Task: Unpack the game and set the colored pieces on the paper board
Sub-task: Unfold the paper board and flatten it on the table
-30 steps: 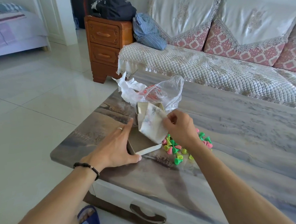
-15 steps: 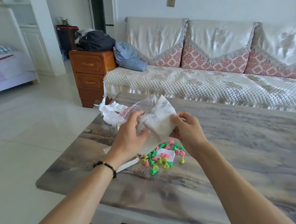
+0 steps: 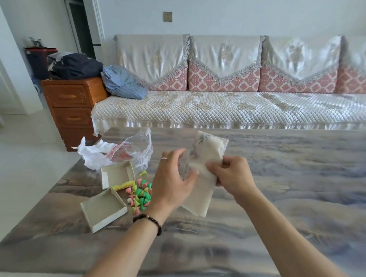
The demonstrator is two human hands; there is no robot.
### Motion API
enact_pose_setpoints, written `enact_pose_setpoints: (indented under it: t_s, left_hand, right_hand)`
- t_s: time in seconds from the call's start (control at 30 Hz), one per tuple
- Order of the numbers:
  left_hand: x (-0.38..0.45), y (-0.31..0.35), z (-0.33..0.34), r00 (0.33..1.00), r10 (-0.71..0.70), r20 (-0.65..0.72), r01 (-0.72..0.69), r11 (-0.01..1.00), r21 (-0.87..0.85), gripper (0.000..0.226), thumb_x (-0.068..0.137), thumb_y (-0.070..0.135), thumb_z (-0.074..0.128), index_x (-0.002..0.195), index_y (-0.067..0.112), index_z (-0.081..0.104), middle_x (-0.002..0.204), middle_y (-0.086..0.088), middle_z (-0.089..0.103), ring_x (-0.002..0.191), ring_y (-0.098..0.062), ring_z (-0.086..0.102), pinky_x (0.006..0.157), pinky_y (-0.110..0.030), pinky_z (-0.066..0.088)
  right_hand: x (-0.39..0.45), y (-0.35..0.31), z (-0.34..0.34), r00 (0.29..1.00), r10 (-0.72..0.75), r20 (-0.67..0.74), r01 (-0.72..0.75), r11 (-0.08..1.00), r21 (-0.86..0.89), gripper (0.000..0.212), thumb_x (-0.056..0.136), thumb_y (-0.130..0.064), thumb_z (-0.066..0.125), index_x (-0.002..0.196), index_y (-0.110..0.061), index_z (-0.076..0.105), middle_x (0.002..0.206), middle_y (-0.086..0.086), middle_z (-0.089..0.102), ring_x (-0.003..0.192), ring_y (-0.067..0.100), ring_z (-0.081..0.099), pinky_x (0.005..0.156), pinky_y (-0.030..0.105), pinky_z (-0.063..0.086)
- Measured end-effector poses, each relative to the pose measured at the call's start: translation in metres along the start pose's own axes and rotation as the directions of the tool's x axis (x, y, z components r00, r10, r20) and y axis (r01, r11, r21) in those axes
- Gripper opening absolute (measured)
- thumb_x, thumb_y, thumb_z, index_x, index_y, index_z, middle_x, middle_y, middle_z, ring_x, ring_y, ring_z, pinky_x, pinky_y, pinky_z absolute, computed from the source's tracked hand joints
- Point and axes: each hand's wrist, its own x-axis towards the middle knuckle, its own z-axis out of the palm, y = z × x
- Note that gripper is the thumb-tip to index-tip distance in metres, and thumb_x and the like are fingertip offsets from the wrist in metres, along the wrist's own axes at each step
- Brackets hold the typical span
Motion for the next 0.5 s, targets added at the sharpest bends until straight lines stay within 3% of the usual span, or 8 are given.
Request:
enact_pose_setpoints:
  t_s: [0.13, 0.23, 0.33, 0.5]
  left_hand:
    - [-0.006, 0.021, 0.019, 0.970, -0.013, 0.244, 0.055, 0.985, -0.163, 0.052, 0.062, 0.055, 0.074, 0.102, 0.022, 0.070, 0.083, 0.011, 0.068, 0.077, -0.004, 0.065, 0.070, -0.029, 0.055]
    - [-0.011, 0.024, 0.031, 0.960, -0.039, 0.276, 0.103, 0.970, -0.221, 0.033, 0.065, 0.040, 0.082, 0.092, 0.023, 0.075, 0.078, 0.008, 0.073, 0.072, -0.007, 0.069, 0.069, -0.034, 0.058]
    - [-0.014, 0.025, 0.035, 0.948, -0.096, 0.303, 0.194, 0.930, -0.313, 0.004, 0.081, 0.024, 0.077, 0.085, 0.022, 0.078, 0.077, 0.004, 0.075, 0.074, -0.011, 0.071, 0.071, -0.043, 0.058]
    - [-0.015, 0.020, 0.038, 0.919, -0.165, 0.358, 0.296, 0.889, -0.350, 0.014, 0.090, 0.018, 0.066, 0.084, 0.012, 0.078, 0.082, -0.007, 0.075, 0.085, -0.030, 0.071, 0.078, -0.054, 0.055]
  right_hand:
    - [-0.007, 0.004, -0.019, 0.999, 0.002, 0.052, -0.004, 0.999, 0.033, 0.023, 0.079, -0.014, 0.077, 0.080, 0.007, 0.067, 0.069, 0.018, 0.067, 0.058, 0.020, 0.065, 0.051, 0.027, 0.053]
    - [-0.014, 0.011, -0.029, 0.983, 0.062, 0.172, -0.093, 0.980, 0.177, 0.030, 0.085, -0.020, 0.071, 0.090, 0.009, 0.068, 0.077, 0.019, 0.071, 0.063, 0.023, 0.066, 0.056, 0.029, 0.056]
    - [-0.017, 0.018, -0.037, 0.959, 0.075, 0.275, -0.131, 0.973, 0.189, 0.033, 0.094, -0.027, 0.059, 0.093, 0.004, 0.071, 0.083, 0.018, 0.072, 0.072, 0.021, 0.067, 0.068, 0.033, 0.058]
    - [-0.016, 0.026, -0.044, 0.964, 0.086, 0.253, -0.147, 0.962, 0.230, 0.014, 0.093, -0.011, 0.060, 0.086, -0.003, 0.069, 0.080, 0.012, 0.068, 0.074, 0.019, 0.064, 0.067, 0.029, 0.055]
